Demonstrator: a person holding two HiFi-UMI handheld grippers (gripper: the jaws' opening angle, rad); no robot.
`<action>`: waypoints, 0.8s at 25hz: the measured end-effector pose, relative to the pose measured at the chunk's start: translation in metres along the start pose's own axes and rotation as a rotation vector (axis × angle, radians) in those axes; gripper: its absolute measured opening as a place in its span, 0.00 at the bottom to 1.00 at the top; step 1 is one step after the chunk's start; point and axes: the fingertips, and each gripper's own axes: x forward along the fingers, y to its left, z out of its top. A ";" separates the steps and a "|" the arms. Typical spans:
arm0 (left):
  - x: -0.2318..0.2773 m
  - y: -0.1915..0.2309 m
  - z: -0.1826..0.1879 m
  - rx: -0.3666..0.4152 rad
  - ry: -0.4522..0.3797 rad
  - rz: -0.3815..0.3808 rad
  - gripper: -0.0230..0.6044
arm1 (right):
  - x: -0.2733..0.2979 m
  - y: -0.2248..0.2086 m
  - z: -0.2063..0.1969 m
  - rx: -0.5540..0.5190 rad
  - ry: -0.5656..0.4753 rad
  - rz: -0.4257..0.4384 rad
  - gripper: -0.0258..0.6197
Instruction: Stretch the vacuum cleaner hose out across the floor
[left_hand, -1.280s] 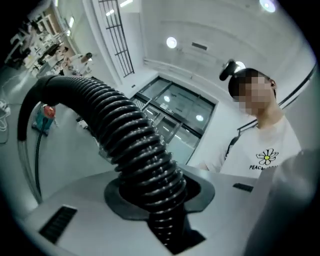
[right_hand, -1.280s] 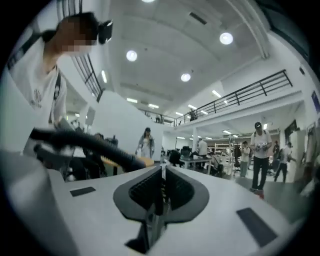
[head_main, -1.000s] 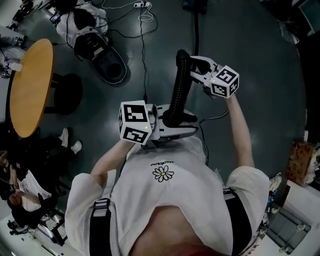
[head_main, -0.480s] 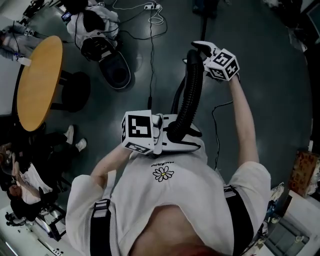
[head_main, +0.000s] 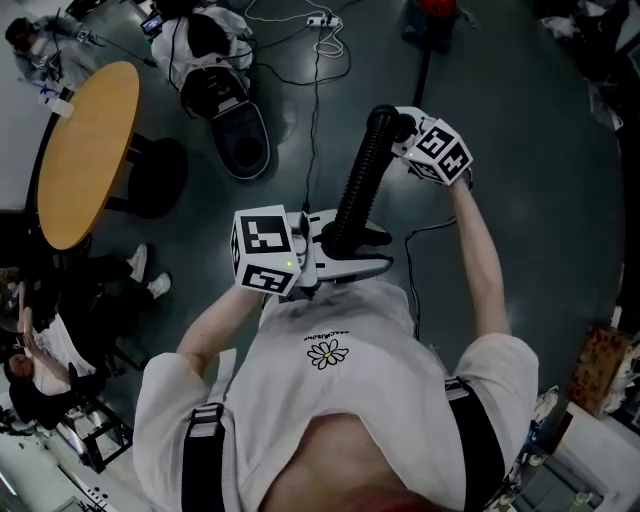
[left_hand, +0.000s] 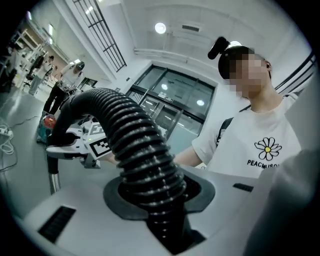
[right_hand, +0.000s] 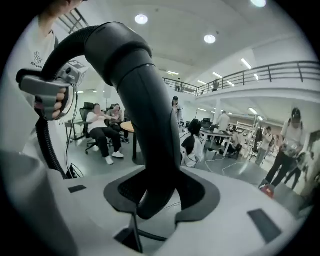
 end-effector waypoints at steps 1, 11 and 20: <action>-0.003 0.000 0.001 0.004 0.020 0.003 0.22 | -0.008 -0.008 0.007 -0.038 0.003 -0.049 0.32; -0.013 0.020 0.008 -0.080 0.200 0.098 0.22 | -0.108 -0.088 0.080 -0.477 0.091 -0.524 0.32; -0.044 0.045 0.033 0.150 0.251 0.379 0.22 | -0.171 -0.066 0.127 -0.619 0.025 -0.584 0.32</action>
